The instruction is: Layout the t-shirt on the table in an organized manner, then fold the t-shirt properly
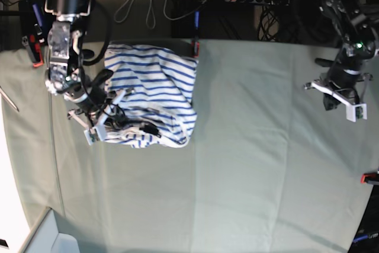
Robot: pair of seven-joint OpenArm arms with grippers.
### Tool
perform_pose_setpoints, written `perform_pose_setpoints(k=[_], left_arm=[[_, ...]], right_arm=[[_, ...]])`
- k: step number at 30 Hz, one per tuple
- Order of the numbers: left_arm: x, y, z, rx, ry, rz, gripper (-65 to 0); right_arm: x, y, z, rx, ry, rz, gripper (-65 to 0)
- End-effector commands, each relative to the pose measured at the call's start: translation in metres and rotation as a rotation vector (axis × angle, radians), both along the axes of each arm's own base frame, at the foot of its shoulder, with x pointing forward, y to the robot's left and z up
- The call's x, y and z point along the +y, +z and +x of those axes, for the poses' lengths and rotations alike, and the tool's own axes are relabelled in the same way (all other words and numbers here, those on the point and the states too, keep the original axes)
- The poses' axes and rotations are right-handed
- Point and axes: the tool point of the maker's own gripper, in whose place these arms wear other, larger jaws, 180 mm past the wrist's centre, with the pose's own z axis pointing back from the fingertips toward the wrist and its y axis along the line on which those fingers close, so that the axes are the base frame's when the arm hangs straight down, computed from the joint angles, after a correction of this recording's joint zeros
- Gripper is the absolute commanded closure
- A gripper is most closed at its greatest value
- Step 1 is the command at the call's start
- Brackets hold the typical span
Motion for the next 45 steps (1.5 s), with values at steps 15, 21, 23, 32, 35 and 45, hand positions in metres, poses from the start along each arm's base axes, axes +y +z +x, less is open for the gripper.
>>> perform_pose_setpoints(k=[15,21,23,32,35,45], left_arm=[[-0.006,0.011,-0.018,-0.022,-0.009,0.022,0.0],[-0.007,0.004,-0.028,0.004,-0.010,0.021,0.0],[-0.006,0.004,-0.029,0.006,-0.008,0.023,0.0],[-0.015,-0.014,-0.069,0.085,-0.011,-0.003,0.0],[-0.033,-0.028,-0.086,0.141,-0.057,-0.024,0.0],[-0.088,-0.105,-0.163,0.419,-0.150,-0.167,0.0]], right_arm=[[0.008,0.022,0.061,-0.083,-0.017,0.082,0.0],[0.015,0.034,0.030,-0.133,-0.003,0.057,0.0],[0.014,0.038,0.018,-0.140,-0.003,0.043,-1.9],[-0.005,0.101,-0.042,-0.283,-0.098,-0.020,-11.6],[-0.019,0.092,-0.068,-0.238,-0.151,-0.038,-7.0],[-0.030,0.019,-0.165,0.053,-0.183,-0.048,0.0]])
